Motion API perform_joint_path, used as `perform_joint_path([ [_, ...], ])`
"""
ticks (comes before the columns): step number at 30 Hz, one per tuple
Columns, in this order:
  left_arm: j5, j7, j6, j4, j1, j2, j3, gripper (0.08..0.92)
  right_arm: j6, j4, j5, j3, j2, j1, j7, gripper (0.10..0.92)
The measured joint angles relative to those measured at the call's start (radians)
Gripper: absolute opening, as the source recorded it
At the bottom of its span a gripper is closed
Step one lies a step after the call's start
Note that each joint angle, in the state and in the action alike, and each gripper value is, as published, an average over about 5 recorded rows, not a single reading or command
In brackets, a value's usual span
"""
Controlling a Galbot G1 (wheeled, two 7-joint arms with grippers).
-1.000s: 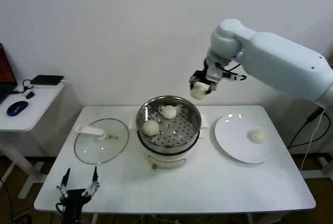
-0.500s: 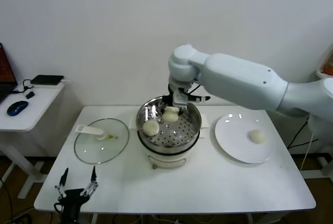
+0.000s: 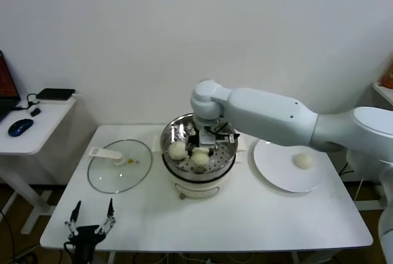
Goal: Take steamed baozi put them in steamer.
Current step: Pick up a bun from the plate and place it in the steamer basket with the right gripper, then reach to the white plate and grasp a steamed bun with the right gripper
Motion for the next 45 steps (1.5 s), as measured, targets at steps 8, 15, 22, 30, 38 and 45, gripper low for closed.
perform_joint_path([
  [8,0.0,0.0,0.0,0.004,-0.003,0.0,0.003,0.823,0.001,-0.004,-0.01,-0.007,0.008,-0.026,0.002,0.669],
  [15,0.0,-0.001,0.0,0.005,-0.004,0.0,0.004,0.823,0.003,-0.01,-0.018,-0.007,0.013,-0.044,0.003,0.67],
  [22,0.001,-0.001,0.0,0.009,-0.005,0.0,0.005,0.823,0.01,-0.01,-0.019,-0.004,0.011,-0.05,0.01,0.756],
  [30,0.002,-0.001,0.0,0.009,-0.008,-0.001,0.006,0.823,0.025,-0.012,-0.004,0.007,-0.002,-0.034,0.009,0.822],
  [38,0.004,-0.001,0.002,0.01,-0.01,-0.001,0.01,0.823,0.026,-0.027,0.056,0.022,-0.036,0.021,-0.002,0.823],
  [45,0.008,0.001,0.005,0.008,-0.01,0.001,0.015,0.823,-0.037,-0.077,0.196,0.002,-0.099,0.13,-0.018,0.823],
])
